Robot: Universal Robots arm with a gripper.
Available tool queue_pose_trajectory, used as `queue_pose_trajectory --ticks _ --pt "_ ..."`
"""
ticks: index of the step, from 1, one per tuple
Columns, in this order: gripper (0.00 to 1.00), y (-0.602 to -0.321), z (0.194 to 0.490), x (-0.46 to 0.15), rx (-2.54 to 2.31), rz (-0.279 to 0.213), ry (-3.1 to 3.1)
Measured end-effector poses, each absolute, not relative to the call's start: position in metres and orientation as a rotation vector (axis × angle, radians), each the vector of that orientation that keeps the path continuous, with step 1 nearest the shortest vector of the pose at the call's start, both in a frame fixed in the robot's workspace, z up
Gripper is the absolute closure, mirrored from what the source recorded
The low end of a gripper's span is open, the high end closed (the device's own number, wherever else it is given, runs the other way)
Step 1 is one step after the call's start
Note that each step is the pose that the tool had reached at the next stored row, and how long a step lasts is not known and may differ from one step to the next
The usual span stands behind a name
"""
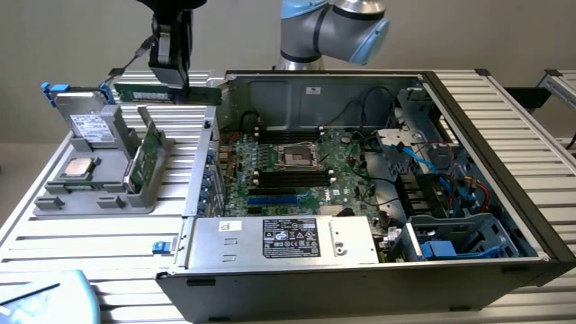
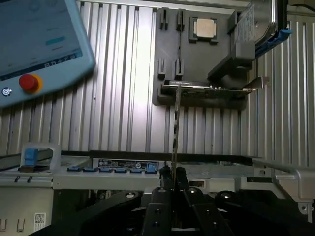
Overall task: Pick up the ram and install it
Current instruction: 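Pick up the ram and move it above insertion slot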
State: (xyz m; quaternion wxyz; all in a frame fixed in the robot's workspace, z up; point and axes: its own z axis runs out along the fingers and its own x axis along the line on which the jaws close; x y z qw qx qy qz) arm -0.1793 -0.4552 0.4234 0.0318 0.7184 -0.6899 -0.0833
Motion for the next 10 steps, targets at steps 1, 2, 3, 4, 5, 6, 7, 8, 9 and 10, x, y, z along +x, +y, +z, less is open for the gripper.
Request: queue_pose_trajectory --ticks 1,2,3,4,5,6,7,8,9,10 --pt "0.86 -0.456 0.426 -0.175 2.212 -0.257 -2.125" --pt "0.86 -0.456 0.428 -0.17 2.213 -0.258 -2.125" --pt "0.86 -0.456 0.43 -0.166 2.213 -0.258 -2.125" --pt "0.86 -0.457 0.431 -0.161 2.213 -0.259 -2.125" --pt "0.86 -0.458 0.433 -0.157 2.212 -0.259 -2.125" --pt "0.86 -0.458 0.433 -0.153 2.212 -0.26 -2.124" --pt "0.86 -0.459 0.434 -0.148 2.211 -0.262 -2.123" --pt "0.86 -0.46 0.435 -0.144 2.21 -0.263 -2.123" --pt "0.86 -0.46 0.435 -0.139 2.21 -0.264 -2.122" --pt "0.86 -0.46 0.435 -0.135 2.209 -0.265 -2.121"
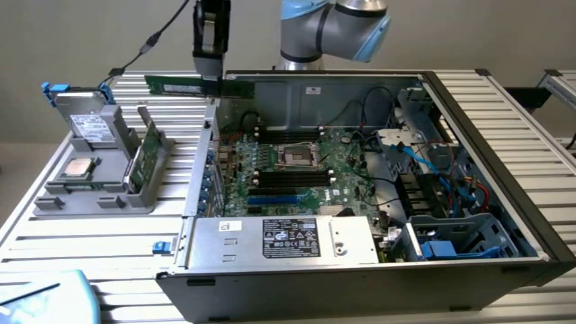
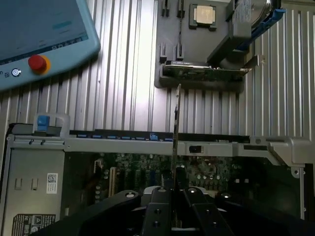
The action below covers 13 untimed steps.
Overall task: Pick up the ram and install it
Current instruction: 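Pick up the ram and move it above insertion slot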
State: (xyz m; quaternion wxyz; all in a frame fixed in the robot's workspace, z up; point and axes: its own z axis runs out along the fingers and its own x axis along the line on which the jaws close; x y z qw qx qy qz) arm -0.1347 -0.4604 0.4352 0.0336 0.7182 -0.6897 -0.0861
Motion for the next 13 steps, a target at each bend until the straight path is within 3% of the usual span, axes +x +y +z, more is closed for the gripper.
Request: queue_pose_trajectory --ticks 13 --pt "0.86 -0.464 0.438 -0.076 2.206 -0.271 -2.118"
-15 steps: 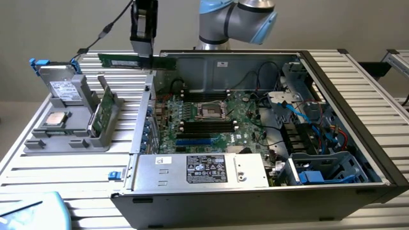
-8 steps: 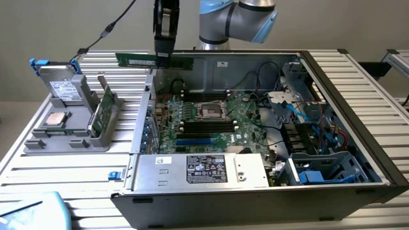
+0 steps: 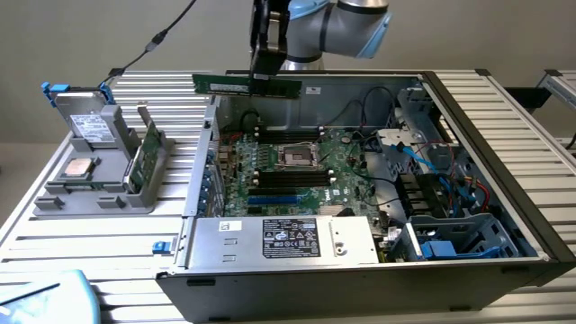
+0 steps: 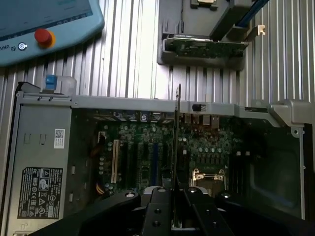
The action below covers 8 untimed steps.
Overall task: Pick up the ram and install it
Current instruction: 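Pick up the ram and move it above insertion slot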
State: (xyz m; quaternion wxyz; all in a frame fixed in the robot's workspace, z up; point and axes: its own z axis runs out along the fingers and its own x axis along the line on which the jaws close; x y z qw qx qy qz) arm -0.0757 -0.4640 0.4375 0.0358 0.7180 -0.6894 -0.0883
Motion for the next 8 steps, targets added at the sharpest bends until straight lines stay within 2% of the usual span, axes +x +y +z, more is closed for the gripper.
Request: queue_pose_trajectory --ticks 8 --pt "0.86 -0.466 0.438 -0.039 2.204 -0.274 -2.116"
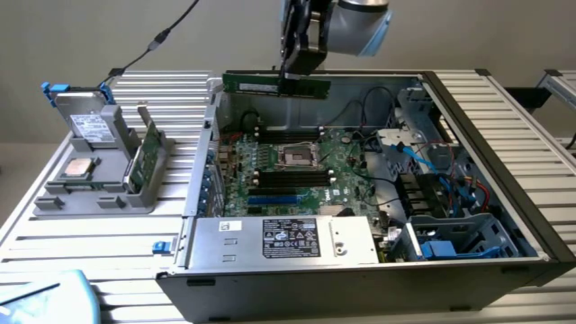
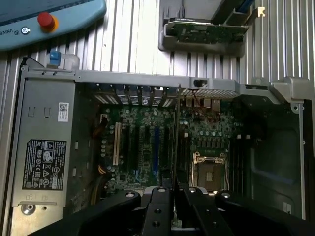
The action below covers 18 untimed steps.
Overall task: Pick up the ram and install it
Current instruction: 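Pick up the ram and move it above insertion slot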
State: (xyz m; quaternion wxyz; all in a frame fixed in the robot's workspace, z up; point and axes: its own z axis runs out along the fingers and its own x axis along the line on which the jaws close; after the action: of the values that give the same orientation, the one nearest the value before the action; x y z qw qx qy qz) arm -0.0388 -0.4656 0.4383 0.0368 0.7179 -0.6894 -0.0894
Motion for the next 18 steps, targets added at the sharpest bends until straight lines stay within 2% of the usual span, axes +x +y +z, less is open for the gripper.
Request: queue_pose_trajectory --ticks 7,18 --pt "0.86 -0.463 0.427 -0.007 2.201 -0.266 -2.113" --pt "0.86 -0.461 0.407 -0.005 2.299 -0.259 -1.994"
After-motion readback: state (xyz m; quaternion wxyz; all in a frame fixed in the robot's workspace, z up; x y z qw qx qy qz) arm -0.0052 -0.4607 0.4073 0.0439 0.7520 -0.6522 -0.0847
